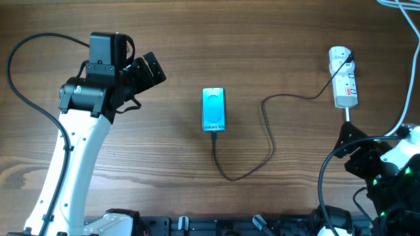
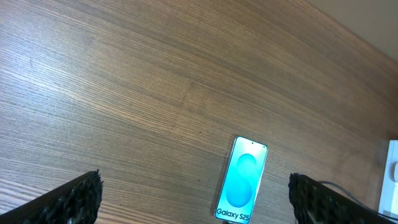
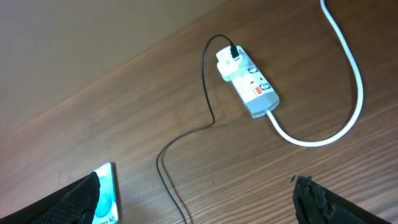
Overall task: Plug charger to phone and switch on socket
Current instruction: 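Pull the right gripper back from the power strip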
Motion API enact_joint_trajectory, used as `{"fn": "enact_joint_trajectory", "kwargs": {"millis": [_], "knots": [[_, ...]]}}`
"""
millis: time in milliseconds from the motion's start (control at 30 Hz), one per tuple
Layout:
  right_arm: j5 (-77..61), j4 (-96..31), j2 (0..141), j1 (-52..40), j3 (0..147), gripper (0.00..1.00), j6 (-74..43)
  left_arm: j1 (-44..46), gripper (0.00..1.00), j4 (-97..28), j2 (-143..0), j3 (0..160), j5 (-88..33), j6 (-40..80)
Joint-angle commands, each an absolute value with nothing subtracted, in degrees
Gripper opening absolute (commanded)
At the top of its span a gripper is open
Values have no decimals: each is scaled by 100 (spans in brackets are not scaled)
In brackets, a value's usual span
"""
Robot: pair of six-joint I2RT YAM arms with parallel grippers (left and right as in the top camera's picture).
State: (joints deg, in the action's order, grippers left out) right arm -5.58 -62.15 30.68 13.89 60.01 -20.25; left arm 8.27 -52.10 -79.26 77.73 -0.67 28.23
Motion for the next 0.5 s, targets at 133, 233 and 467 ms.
{"fn": "enact_joint_trajectory", "kwargs": {"millis": [133,233,467], "knots": [[-729,-6355,3017,1291,5848,100,-1592,808,100,-5201,-7881,7769,8,2880],[-1059,-6036,2862,1022,5601,100,-928,808,100,-5199,-7881,7769,8,2880],[-1559,-4462,1844,228,4392,100,-84,808,100,-5201,-7881,7769,10,2880]]}}
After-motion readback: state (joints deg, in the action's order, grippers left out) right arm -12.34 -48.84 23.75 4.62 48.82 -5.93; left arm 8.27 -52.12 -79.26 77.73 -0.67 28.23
